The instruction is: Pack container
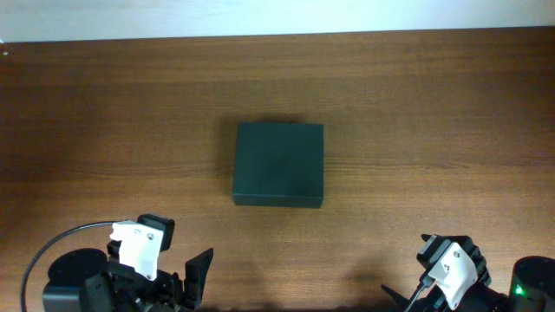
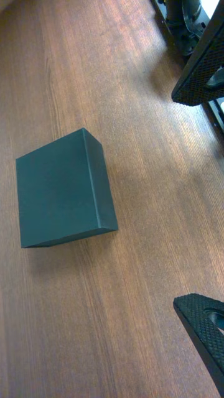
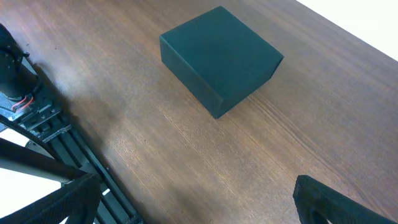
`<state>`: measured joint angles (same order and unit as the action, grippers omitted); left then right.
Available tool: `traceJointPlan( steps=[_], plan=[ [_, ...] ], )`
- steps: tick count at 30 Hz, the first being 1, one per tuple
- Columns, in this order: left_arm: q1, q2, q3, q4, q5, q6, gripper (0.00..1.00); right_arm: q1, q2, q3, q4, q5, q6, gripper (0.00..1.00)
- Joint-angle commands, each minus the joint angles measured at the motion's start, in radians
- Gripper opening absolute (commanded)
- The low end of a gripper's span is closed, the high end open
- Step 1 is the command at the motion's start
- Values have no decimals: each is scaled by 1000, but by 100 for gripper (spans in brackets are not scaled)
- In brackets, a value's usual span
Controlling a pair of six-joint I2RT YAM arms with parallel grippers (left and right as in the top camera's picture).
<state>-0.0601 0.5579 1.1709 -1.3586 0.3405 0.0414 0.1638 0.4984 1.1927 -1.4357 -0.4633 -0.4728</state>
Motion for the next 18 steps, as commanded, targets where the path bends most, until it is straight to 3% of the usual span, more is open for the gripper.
traceJointPlan(
  steps=[1, 12, 18],
  plan=[
    [-3, -2, -7, 3, 11, -6, 99, 5, -5, -5, 3, -2, 6, 99],
    [-3, -2, -7, -21, 6, -3, 99, 5, -5, -5, 3, -2, 6, 99],
    [-3, -14, -22, 97, -171, 20, 99, 5, -5, -5, 3, -2, 6, 99]
  ],
)
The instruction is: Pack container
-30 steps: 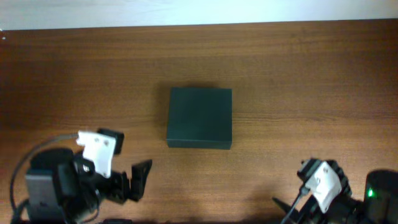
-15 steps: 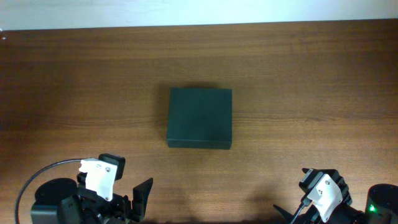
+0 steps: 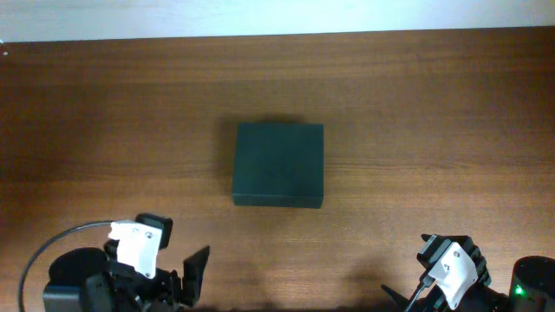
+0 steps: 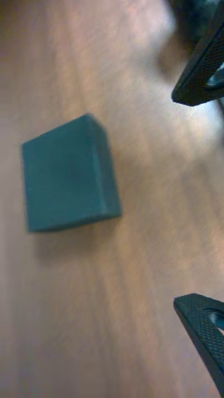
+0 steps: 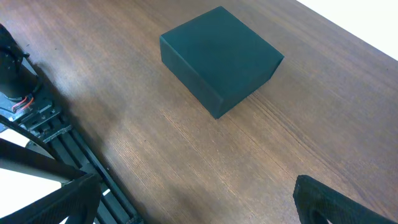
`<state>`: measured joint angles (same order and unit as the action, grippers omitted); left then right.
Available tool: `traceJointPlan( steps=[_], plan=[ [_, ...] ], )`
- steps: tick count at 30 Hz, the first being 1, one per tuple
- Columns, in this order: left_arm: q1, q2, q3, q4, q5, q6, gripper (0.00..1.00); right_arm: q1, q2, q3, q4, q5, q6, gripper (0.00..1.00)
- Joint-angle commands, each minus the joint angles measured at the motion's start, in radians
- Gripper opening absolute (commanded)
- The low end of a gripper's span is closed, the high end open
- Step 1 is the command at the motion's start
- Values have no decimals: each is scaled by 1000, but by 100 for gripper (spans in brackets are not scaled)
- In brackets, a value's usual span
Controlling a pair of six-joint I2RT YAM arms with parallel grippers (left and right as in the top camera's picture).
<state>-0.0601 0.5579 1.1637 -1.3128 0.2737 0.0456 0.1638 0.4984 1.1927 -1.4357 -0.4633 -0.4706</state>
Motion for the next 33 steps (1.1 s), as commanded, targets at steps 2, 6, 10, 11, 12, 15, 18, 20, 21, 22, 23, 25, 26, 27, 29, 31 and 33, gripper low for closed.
traceJointPlan(
  steps=[2, 6, 10, 11, 12, 15, 18, 20, 21, 22, 23, 25, 26, 27, 29, 31, 33],
  plan=[
    [-2, -31, -39, 128, -160, 16, 99, 5, -5, -5, 3, -2, 4, 99],
    [10, -100, -151, 271, -225, 16, 99, 5, -5, -5, 3, -2, 4, 99],
    [35, -187, -318, 404, -246, 17, 99, 5, -5, -5, 3, -2, 4, 99],
    [40, -209, -367, 439, -255, 17, 99, 5, -5, -5, 3, -2, 4, 99],
    [43, -229, -410, 465, -264, 16, 99, 5, -5, -5, 3, -2, 4, 99],
    [44, -293, -542, 517, -296, 16, 99, 5, -5, -5, 3, -2, 4, 99],
    [43, -352, -639, 521, -306, 16, 99, 5, -5, -5, 3, -2, 4, 99],
    [43, -393, -700, 520, -308, 17, 99, 5, -5, -5, 3, -2, 4, 99],
    [43, -410, -726, 520, -308, 16, 99, 5, -5, -5, 3, -2, 4, 99],
    [43, -430, -754, 520, -308, 16, 99, 5, -5, -5, 3, -2, 4, 99],
    [43, -446, -777, 520, -308, 16, 99, 5, -5, -5, 3, -2, 4, 99],
    [43, -481, -822, 520, -308, 16, 99, 5, -5, -5, 3, -2, 4, 99],
    [43, -496, -841, 520, -308, 15, 99, 5, -5, -5, 3, -2, 4, 99],
    [43, -507, -857, 520, -308, 15, 99, 5, -5, -5, 3, -2, 4, 99],
    [43, -531, -891, 521, -308, 15, 99, 5, -5, -5, 3, -2, 4, 99],
    [43, -541, -907, 521, -308, 15, 99, 5, -5, -5, 3, -2, 4, 99],
    [43, -544, -923, 521, -309, 15, 99, 5, -5, -5, 3, -2, 4, 99]
  ],
)
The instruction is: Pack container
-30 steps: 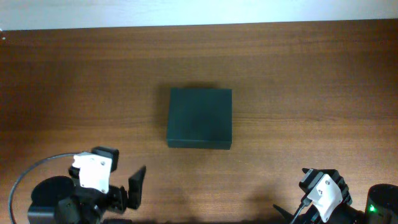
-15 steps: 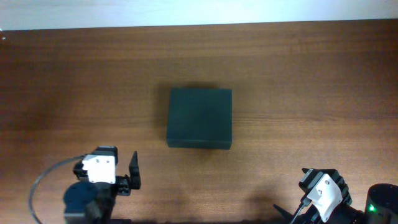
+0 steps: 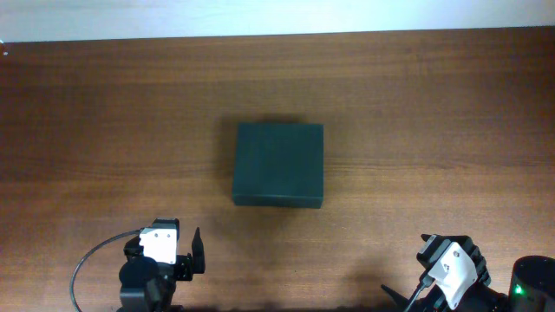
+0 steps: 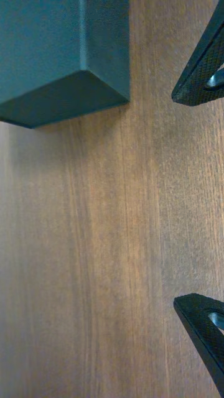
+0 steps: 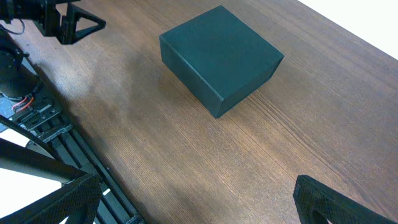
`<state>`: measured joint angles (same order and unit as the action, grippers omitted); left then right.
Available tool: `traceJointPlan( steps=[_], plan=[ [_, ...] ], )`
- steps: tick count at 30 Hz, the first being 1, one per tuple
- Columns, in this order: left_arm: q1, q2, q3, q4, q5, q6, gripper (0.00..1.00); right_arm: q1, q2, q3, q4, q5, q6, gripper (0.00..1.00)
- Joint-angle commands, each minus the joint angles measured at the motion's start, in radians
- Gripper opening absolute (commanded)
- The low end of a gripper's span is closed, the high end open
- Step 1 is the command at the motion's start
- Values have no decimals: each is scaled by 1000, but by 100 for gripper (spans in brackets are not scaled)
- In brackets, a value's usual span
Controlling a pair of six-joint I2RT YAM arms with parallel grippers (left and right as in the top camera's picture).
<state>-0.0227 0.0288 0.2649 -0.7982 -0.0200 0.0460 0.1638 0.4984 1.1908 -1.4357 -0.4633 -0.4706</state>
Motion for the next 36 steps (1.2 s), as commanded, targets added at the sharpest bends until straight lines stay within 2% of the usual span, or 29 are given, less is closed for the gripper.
traceJointPlan(
  steps=[1, 29, 33, 36],
  plan=[
    [6, -15, -31, 6, -15, 15, 99, 5, -5, -3, 3, -2, 4, 99],
    [6, -15, -64, -4, -22, 16, 99, 5, -6, -3, 8, -3, 4, 99],
    [6, -15, -64, -4, -22, 16, 99, 5, -20, -37, 141, -30, 8, 99],
    [6, -15, -64, -4, -22, 15, 99, -4, -62, -146, 310, -5, 8, 99]
  ],
)
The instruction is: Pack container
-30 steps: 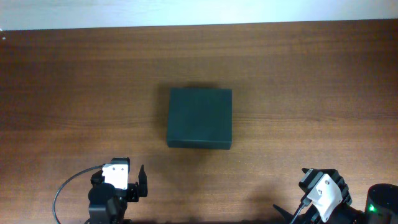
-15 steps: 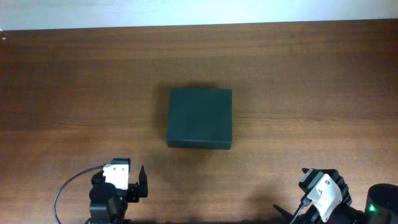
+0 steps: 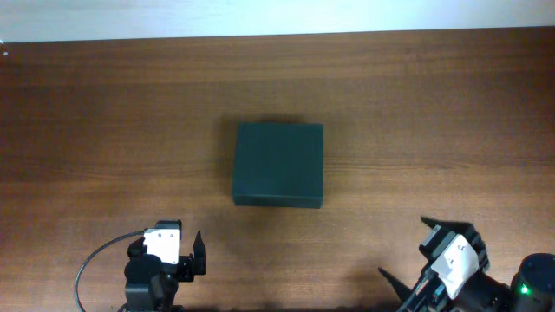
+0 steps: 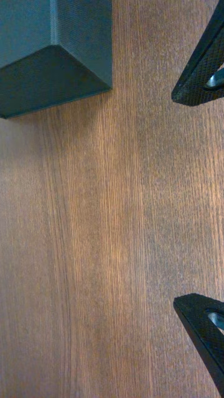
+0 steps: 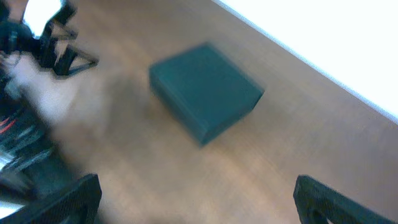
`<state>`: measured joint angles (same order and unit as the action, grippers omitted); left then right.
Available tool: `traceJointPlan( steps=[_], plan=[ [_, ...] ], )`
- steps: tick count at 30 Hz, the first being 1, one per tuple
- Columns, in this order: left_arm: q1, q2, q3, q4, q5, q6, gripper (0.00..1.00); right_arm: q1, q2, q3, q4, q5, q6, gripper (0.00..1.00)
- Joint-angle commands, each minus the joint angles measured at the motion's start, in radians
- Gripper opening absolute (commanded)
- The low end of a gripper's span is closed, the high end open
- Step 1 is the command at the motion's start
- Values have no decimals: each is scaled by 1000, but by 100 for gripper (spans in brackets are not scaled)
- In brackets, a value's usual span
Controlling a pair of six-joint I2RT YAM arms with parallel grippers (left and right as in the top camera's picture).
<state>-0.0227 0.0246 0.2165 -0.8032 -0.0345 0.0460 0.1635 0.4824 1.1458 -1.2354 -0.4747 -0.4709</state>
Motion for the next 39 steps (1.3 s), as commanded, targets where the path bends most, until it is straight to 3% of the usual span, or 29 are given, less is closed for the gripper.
traceJointPlan(
  steps=[1, 3, 6, 10, 23, 39],
  plan=[
    [6, -11, -15, 1, -7, 15, 99, -10, -67, -151, 168, 10, 9, 99],
    [6, -11, -15, 1, -7, 16, 99, -24, -116, -260, 275, 34, 52, 99],
    [6, -11, -15, 1, -7, 15, 99, -50, -195, -423, 407, 160, 254, 99],
    [6, -11, -15, 1, -7, 15, 99, -88, -291, -586, 474, 275, 429, 99],
    [6, -11, -15, 1, -7, 15, 99, -120, -479, -875, 501, 314, 436, 99],
    [6, -11, -15, 1, -7, 15, 99, -120, -479, -960, 484, 314, 435, 99]
  ],
)
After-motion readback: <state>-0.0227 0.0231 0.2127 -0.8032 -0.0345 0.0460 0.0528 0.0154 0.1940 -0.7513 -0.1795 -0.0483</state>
